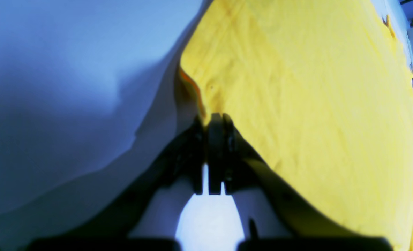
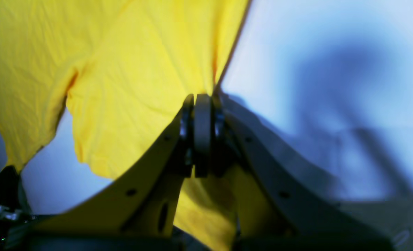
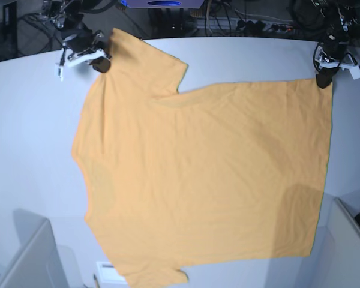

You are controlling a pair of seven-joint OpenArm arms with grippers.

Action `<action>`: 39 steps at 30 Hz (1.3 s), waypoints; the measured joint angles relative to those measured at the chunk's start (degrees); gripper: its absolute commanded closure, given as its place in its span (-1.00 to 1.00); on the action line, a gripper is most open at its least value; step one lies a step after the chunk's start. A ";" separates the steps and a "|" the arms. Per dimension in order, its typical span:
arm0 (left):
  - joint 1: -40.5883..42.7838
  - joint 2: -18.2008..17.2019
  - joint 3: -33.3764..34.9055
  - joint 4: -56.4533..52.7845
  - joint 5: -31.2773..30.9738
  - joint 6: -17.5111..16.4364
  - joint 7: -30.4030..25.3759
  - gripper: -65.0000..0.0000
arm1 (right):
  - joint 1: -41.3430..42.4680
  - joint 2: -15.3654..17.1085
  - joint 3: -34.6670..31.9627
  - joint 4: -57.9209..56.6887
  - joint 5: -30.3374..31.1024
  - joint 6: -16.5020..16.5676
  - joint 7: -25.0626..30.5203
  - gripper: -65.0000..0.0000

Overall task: Fold the T-shirt properly
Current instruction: 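Lift the shoulder corners and drag the shirt toward the robot base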

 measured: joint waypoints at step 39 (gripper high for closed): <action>3.65 -0.20 1.70 25.29 2.69 8.39 2.32 1.00 | 9.14 0.50 2.10 13.20 3.54 -1.46 -12.79 1.00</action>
